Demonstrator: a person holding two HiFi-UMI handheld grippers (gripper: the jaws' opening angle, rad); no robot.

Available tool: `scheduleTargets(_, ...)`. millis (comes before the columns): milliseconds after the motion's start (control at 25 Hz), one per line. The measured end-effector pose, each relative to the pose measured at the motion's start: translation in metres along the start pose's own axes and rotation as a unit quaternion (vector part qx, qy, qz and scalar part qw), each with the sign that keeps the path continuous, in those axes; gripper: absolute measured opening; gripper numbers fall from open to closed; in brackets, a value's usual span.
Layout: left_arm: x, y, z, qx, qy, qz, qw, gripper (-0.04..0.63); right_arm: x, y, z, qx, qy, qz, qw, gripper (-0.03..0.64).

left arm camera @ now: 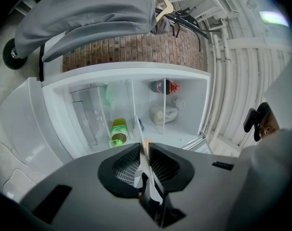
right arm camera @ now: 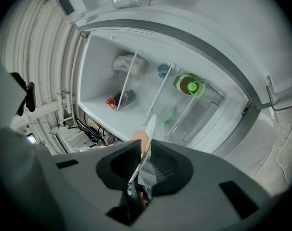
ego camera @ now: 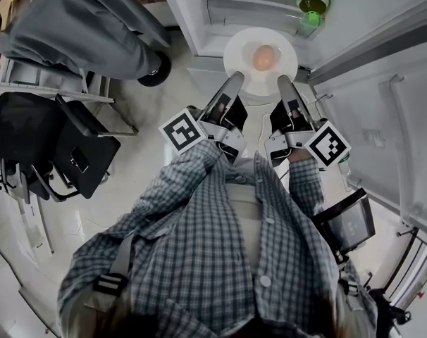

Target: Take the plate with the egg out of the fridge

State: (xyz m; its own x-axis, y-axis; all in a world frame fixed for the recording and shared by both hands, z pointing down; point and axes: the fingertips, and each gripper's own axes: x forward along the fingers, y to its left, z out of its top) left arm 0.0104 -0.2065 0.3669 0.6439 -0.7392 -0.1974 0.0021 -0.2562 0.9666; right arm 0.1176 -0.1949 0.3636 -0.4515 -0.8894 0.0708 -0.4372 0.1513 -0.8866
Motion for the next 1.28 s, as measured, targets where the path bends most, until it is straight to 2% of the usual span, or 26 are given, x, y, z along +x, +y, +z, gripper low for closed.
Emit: scheduleTargets(1280,0.0059,0.0057,-0.0031,-0.011,-0.01,-0.001,0.9999,0.063,0.002,-0.0068,0.0052,0.007,0.004,0.001,1.0,0.064)
